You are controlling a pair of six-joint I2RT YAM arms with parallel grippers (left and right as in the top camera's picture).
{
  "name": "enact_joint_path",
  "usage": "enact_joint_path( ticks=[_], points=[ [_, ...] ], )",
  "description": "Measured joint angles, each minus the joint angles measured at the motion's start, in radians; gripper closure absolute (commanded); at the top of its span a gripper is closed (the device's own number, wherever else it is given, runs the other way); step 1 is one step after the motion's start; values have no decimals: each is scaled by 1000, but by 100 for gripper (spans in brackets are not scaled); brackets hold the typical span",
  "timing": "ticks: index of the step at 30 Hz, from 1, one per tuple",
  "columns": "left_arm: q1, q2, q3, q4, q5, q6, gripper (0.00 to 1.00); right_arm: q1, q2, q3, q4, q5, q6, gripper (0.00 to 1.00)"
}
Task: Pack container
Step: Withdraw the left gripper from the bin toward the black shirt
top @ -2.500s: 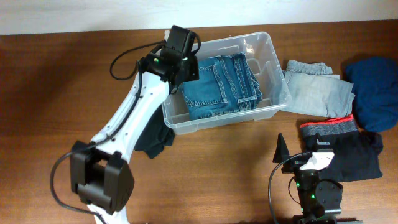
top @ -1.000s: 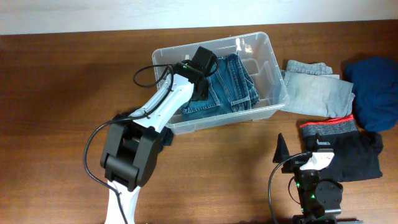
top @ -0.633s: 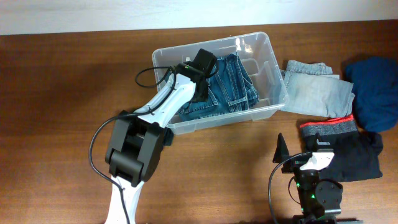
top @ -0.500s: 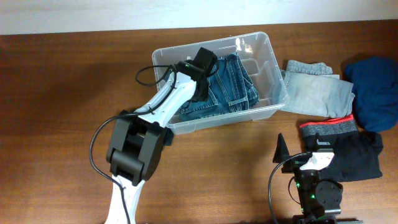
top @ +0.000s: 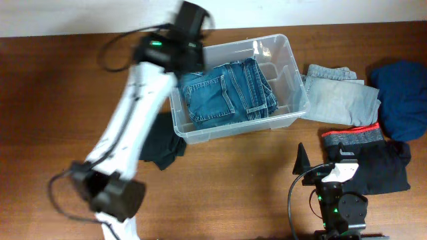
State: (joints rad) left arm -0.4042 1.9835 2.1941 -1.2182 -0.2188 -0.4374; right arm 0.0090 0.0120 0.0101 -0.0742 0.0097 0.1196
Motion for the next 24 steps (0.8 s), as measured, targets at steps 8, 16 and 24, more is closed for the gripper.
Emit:
enact_joint_path(
  ticks=[8, 16, 24],
  points=[
    [173, -51, 1, -310, 1, -27, 94, 0, 0, 0, 0, 0, 0, 1],
    [318, -49, -1, -384, 140, 31, 1, 0, 0, 0, 0, 0, 0, 2],
    [383, -48, -200, -340, 279, 95, 3, 0, 0, 0, 0, 0, -1, 2]
  ],
)
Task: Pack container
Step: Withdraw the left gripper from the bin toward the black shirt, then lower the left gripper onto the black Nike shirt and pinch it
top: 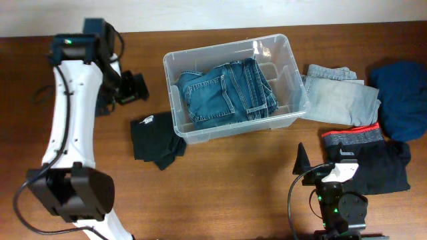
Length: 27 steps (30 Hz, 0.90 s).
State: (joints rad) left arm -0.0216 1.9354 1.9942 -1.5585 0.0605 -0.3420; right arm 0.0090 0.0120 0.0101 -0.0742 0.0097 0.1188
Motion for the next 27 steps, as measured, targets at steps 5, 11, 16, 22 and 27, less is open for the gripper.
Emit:
enact_joint_path(
  ticks=[5, 11, 16, 22, 27],
  points=[
    [-4, 0, -211, 176, 102, 6, 7, 0, 0, 0, 0, 0, 1, 2],
    [-4, 2, -406, 346, 146, -31, 8, 0, 0, 0, 0, 0, 1, 2],
    [-5, 4, -544, 471, 145, -69, 8, 0, 0, 0, 0, 0, 1, 2],
    [-9, 4, -597, 534, 124, -82, 3, 0, 0, 0, 0, 0, 0, 2],
    [-37, 4, -611, 546, 45, -85, 3, 0, 0, 0, 0, 0, 0, 2]
  ],
)
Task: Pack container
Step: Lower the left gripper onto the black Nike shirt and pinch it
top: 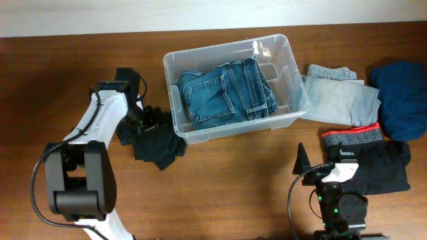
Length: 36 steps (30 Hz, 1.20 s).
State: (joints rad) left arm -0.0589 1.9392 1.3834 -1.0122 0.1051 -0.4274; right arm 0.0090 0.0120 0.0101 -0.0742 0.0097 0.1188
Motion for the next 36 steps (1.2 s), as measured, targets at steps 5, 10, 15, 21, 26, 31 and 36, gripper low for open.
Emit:
enact_joint_path(
  ticks=[5, 10, 15, 21, 26, 31, 36],
  points=[
    [-58, 0, -13, 7, -92, 0, 3, 0, 0, 0, 0, 0, 0, 1],
    [-91, 0, -13, 7, -160, 0, 3, 0, 0, 0, 0, 0, 0, 2],
    [-90, 0, -13, 12, -193, 1, 3, 0, 0, 0, 0, 0, 0, 2],
    [-90, 0, -13, 41, -211, 19, 3, 0, 0, 0, 0, 0, 0, 2],
    [-82, 0, -14, 51, -218, 40, 3, 0, 0, 0, 0, 0, 0, 2],
    [-36, 0, -15, 56, -219, 44, 3, 0, 0, 0, 0, 0, 1, 2],
    [10, 0, -15, 60, -218, 76, 3, 0, 0, 0, 0, 0, 0, 2]
  ],
)
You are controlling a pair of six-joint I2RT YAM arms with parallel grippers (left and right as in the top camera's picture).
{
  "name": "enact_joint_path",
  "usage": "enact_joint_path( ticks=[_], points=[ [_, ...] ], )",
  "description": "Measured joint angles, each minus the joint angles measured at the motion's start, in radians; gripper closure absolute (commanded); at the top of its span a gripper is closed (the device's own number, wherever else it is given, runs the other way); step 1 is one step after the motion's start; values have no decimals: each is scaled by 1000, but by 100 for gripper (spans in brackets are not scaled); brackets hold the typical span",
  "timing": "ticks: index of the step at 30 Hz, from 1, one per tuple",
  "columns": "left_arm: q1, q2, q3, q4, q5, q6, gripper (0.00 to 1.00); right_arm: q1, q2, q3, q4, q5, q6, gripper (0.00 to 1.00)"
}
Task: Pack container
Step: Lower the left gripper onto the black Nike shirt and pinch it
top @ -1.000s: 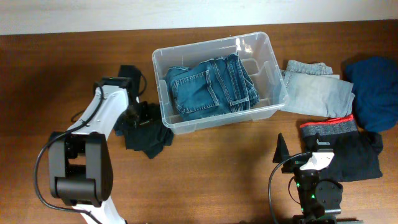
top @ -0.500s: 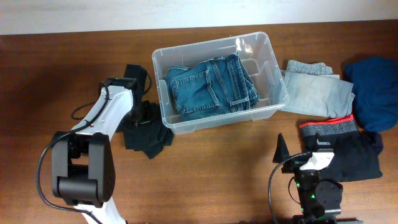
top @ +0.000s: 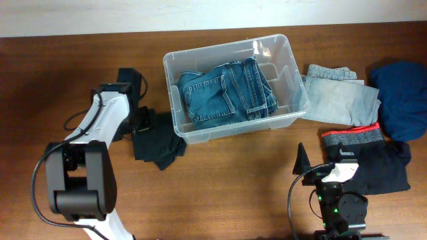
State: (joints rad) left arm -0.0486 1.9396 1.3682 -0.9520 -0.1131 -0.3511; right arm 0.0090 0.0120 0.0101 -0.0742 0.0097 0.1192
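The clear plastic container (top: 290, 73) stands at the back middle of the table with folded blue jeans (top: 227, 93) inside. A crumpled black garment (top: 160, 143) lies on the table just left of it. My left gripper (top: 147, 123) is down at the garment's upper left edge, touching it; its jaws are hidden from above. My right gripper (top: 301, 160) is parked near the front right, beside a black garment with a grey and red band (top: 367, 160); its state does not show.
Folded light-blue jeans (top: 337, 97) lie right of the container. A navy garment (top: 403, 100) sits at the far right edge. The left arm reaches from the front left across the table's left side.
The left gripper has shifted slightly left, from on top of the black garment's upper left part to its edge. The garment's top edge shows more. The right arm is unchanged.
The left arm was first over the container's left rim, blurred. Then it stood far back left, clear of the black garment. Then its gripper was down on the garment's upper left part, where it stays now, slightly further left.
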Motion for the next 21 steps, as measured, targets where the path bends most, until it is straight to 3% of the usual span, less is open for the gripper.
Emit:
enact_joint_path(
  ticks=[5, 6, 9, 11, 21],
  points=[
    [55, 0, -2, 11, 1, 40, 4, 0, 0, 0, 0, 0, 0, 2],
    [71, 0, -2, 11, 1, 45, 8, 0, 0, 0, 0, 0, 0, 2],
    [117, 0, -2, 11, 4, 58, 36, 0, 0, 0, 0, 0, 0, 2],
    [140, -1, -2, 10, 8, 63, 42, 0, 0, 0, 0, 0, 0, 2],
    [109, -151, -2, -17, 35, 60, 40, 0, 0, 0, 0, 0, 0, 2]
  ],
)
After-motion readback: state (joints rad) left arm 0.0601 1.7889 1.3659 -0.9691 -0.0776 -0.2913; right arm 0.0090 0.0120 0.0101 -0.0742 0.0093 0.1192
